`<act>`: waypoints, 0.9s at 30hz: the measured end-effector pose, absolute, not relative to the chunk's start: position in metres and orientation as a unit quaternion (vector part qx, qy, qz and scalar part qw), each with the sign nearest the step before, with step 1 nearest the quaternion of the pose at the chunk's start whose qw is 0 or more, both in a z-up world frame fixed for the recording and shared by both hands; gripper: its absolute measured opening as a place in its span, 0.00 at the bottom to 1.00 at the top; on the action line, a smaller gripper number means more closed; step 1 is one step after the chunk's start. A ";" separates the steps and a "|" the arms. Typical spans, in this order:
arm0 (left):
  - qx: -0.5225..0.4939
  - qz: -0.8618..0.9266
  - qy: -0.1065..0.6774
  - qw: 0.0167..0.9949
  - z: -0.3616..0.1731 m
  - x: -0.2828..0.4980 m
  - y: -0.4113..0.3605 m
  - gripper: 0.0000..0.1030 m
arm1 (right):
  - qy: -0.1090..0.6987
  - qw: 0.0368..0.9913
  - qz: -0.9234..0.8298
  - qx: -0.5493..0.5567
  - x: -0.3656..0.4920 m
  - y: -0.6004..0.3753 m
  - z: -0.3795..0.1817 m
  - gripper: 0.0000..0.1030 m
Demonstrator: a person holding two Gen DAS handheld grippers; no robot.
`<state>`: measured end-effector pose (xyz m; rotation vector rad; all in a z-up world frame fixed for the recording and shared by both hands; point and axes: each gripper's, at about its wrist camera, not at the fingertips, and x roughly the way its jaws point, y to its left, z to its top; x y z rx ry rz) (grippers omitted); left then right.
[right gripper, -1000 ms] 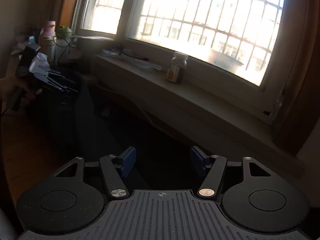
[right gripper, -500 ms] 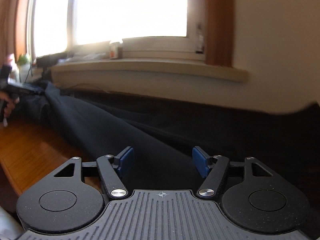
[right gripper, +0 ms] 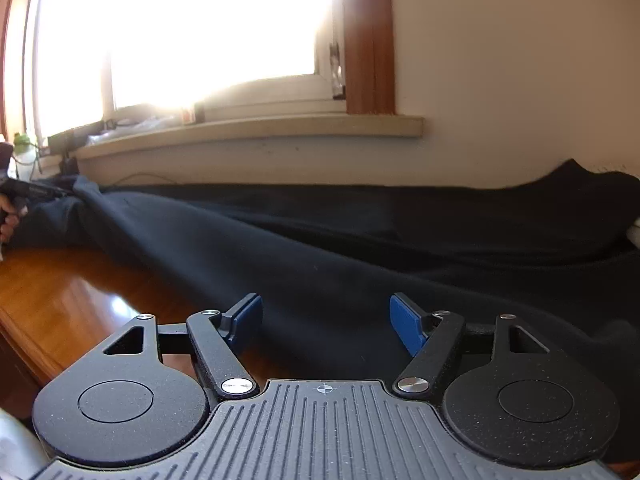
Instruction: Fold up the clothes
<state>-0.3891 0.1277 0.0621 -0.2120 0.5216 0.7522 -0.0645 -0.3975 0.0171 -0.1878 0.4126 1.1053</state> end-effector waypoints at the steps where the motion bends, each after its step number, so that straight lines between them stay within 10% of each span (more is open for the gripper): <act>1: -0.091 0.370 0.255 0.889 0.062 -0.387 0.124 0.72 | 0.197 0.827 0.520 -0.085 -0.064 -0.400 0.015 0.69; 23: 0.203 0.284 0.350 0.869 0.071 -0.276 0.014 0.74 | 0.209 0.830 0.515 -0.048 -0.054 -0.398 0.005 0.74; 27: 0.172 0.272 0.340 0.884 0.080 -0.261 0.026 0.33 | 0.209 0.825 0.522 -0.054 -0.054 -0.397 0.009 0.74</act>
